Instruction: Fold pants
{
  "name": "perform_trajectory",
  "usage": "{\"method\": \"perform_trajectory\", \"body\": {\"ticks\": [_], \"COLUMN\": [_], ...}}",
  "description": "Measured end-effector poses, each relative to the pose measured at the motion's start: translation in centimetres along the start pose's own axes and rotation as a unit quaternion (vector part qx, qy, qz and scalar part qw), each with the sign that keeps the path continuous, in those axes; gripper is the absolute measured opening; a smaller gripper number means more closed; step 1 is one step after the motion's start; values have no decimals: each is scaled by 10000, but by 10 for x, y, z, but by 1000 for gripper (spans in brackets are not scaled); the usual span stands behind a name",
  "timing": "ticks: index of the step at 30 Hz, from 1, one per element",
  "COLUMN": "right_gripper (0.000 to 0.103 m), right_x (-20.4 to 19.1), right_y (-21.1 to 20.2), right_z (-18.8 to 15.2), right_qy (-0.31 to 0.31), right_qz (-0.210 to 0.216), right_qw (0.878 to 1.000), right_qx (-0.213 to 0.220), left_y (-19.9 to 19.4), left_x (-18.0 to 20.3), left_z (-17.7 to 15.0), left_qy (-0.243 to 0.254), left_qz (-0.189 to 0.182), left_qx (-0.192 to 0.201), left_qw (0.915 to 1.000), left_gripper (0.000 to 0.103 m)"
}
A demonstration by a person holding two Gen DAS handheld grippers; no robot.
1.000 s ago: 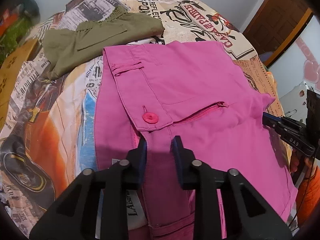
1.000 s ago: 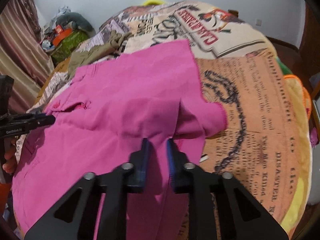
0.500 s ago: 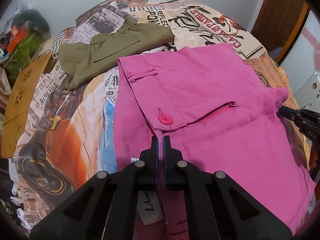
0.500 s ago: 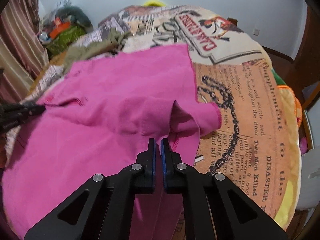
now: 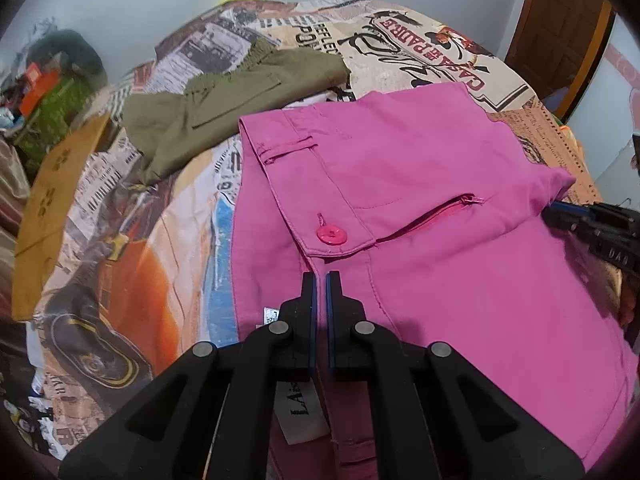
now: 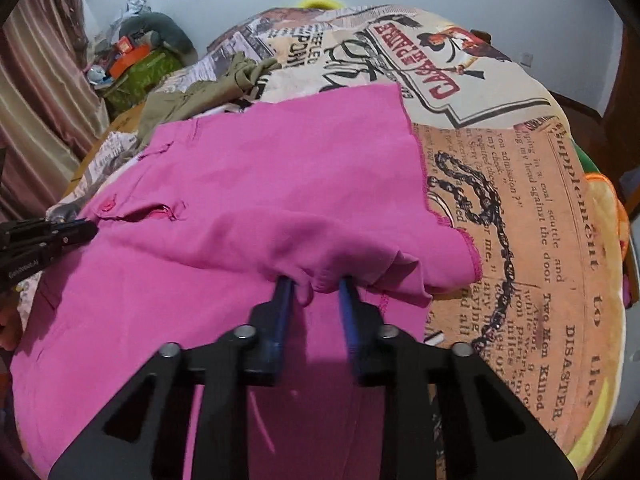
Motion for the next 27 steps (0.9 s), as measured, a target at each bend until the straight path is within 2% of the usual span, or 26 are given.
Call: {"method": "perform_trajectory", "body": {"ticks": [1, 6, 8, 10, 13, 17, 21, 22, 24, 26, 27], "right_gripper": [6, 4, 1, 1, 0, 1, 4, 6, 18, 49, 52], "right_x": [0, -1, 3, 11, 25, 25, 27, 28, 29, 30, 29], "right_y": [-1, -1, -1, 0, 2, -4, -27, -34, -44, -49, -48], "right_z": [1, -2, -3, -5, -11, -10, -10, -7, 1, 11, 17], "right_qy": [-33, -368, -494, -564, -378, -284, 24, 83, 155, 105, 31], "right_qz": [-23, -251, -503, -678, -548, -377, -264, -262, -266, -341, -373], "right_qw": [10000, 9990, 9975, 9961, 9976, 9983, 9995, 9996, 9994, 9989, 9988], "right_qx": [17, 12, -5, -58, -203, -343, -162, -51, 157, 295, 331], "left_y": [0, -4, -2, 2, 8, 5, -1, -1, -1, -1, 0], "left_x": [0, 2, -2, -5, -8, -10, -10, -10, -9, -8, -8], "left_z": [0, 2, 1, -3, -7, -6, -12, -13, -14, -13, -13], "left_qy": [29, 254, 329, 247, 134, 40, 15, 22, 40, 54, 72], "left_qz": [34, 223, 351, 221, 51, -21, -122, -104, -68, -8, 21], "left_qx": [17, 113, 77, -33, -140, -191, -212, -210, -219, -224, -218], "left_qw": [10000, 9994, 9988, 9994, 9998, 9998, 9997, 9997, 9997, 9997, 9997], "left_gripper": [4, 4, 4, 4, 5, 6, 6, 7, 7, 7, 7]}}
Point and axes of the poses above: each gripper's, at about its wrist camera, not at the fingertips, and y roughly the way its jaws point, x to its right, z to its top, the point moved 9 cm from there along y, roughly the way its jaws point, and after that the axes turned 4 degrees about -y, right-handed, at the moved point
